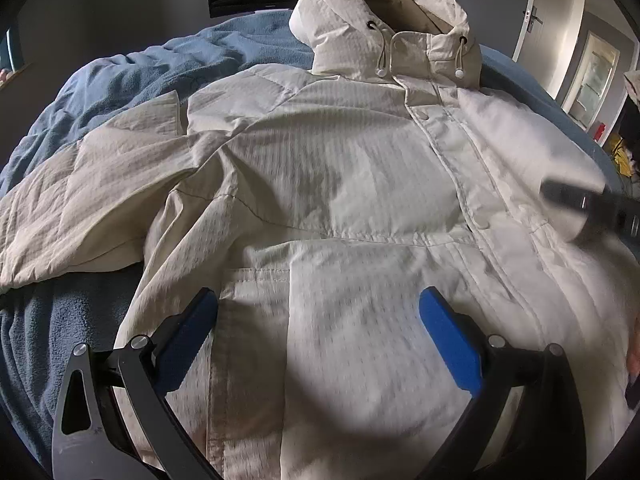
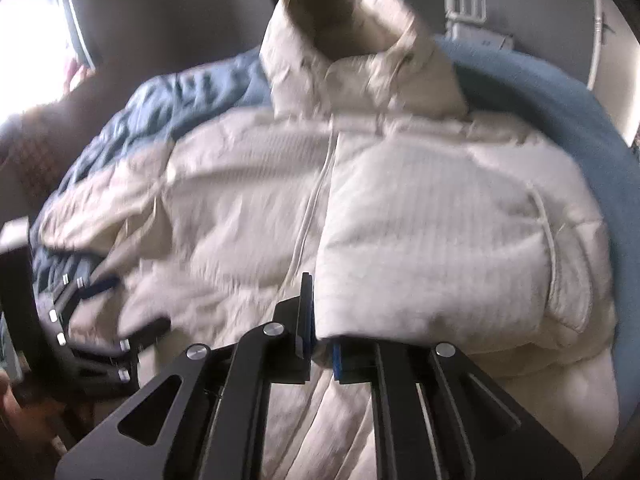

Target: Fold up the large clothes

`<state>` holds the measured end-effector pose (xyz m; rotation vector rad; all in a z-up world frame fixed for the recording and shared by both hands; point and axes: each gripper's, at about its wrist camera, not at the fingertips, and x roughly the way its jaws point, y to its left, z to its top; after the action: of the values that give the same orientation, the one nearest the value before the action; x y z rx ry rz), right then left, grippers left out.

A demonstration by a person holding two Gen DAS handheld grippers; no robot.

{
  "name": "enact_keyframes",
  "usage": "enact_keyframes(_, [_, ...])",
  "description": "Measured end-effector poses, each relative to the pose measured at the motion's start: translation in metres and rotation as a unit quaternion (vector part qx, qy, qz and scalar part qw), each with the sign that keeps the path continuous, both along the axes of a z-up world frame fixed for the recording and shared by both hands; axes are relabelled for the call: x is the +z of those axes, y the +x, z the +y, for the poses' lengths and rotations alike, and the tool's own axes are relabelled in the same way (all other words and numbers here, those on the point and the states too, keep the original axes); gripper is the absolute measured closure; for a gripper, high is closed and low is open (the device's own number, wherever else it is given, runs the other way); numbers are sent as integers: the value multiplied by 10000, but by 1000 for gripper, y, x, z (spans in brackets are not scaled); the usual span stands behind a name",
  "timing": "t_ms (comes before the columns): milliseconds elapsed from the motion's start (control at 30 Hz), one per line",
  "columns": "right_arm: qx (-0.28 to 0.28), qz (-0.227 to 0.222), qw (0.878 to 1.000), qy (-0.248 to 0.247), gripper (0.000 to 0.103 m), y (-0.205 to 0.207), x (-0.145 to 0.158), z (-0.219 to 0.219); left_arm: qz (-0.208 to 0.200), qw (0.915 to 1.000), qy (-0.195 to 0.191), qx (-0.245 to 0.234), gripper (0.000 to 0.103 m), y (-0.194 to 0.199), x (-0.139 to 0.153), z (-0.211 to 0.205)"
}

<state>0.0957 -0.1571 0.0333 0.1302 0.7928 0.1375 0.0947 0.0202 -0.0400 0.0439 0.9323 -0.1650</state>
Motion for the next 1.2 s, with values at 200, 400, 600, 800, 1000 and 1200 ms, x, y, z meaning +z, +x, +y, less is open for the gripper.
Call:
enact_keyframes(200, [151, 77, 9990, 409, 30, -23, 3, -11, -30, 10000, -74, 1, 7, -2, 1, 2])
enact_keyframes(400, [-146, -212, 9996, -88, 16, -75, 27, -45, -124, 9999, -83, -15, 7, -8, 11, 0])
enact_keyframes(600, [-1040, -442, 9917, -610, 8, -95, 25, -103, -373, 9955, -303, -814, 7, -24, 47, -38])
enact_keyframes(800, [-1726, -120, 9847, 231, 8, -79, 10, -156, -450, 9837, 58, -1741, 7, -27, 73, -128])
enact_keyframes(1000, [-1924, -69, 9811, 191, 8, -74, -1, -187, -693, 9644, 805, -2421, 7, -26, 65, -212])
enact_keyframes(1200, [-2191, -210, 9750, 298, 8, -69, -2, -210, -577, 9505, 1538, -2639, 22, -6, 32, -263])
